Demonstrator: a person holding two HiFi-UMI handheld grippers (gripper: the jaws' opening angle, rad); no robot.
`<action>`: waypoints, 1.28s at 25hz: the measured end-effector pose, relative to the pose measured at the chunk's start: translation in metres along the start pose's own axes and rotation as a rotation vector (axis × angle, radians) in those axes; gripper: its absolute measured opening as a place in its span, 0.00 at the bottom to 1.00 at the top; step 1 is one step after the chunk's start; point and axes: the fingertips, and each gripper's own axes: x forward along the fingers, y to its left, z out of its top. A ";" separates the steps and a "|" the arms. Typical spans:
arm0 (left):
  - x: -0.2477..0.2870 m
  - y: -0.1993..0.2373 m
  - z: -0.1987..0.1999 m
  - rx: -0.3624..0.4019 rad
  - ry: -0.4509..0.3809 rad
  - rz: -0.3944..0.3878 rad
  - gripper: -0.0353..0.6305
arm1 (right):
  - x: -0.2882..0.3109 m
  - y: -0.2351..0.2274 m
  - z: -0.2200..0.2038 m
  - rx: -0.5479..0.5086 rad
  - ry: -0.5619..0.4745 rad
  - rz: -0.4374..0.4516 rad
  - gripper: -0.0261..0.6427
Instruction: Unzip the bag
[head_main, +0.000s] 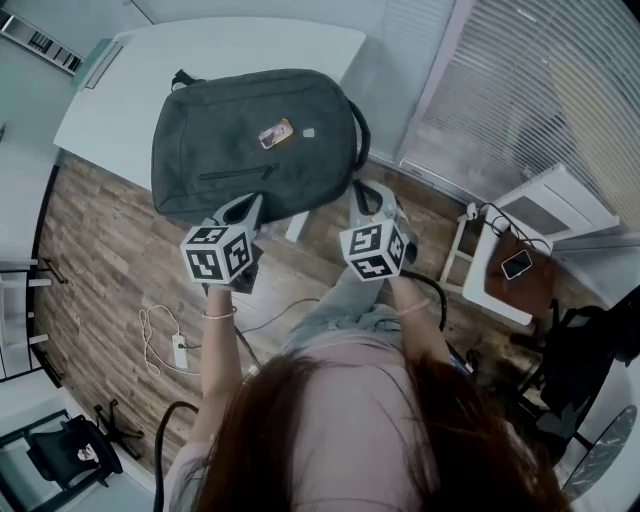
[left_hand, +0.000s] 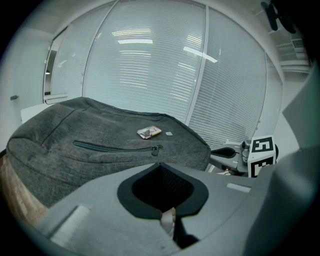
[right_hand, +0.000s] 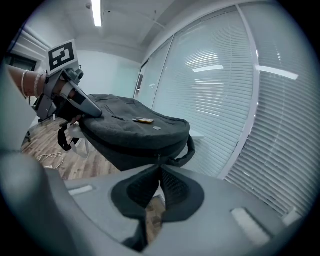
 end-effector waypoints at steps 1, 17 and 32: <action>0.000 0.000 0.000 0.001 0.000 0.001 0.06 | 0.001 -0.002 0.000 -0.004 0.001 0.002 0.06; 0.002 0.001 0.001 0.004 0.006 -0.008 0.06 | 0.014 -0.032 0.008 -0.035 -0.004 0.002 0.06; 0.003 0.000 0.001 0.005 0.011 -0.014 0.06 | 0.030 -0.053 0.015 -0.104 0.009 0.031 0.06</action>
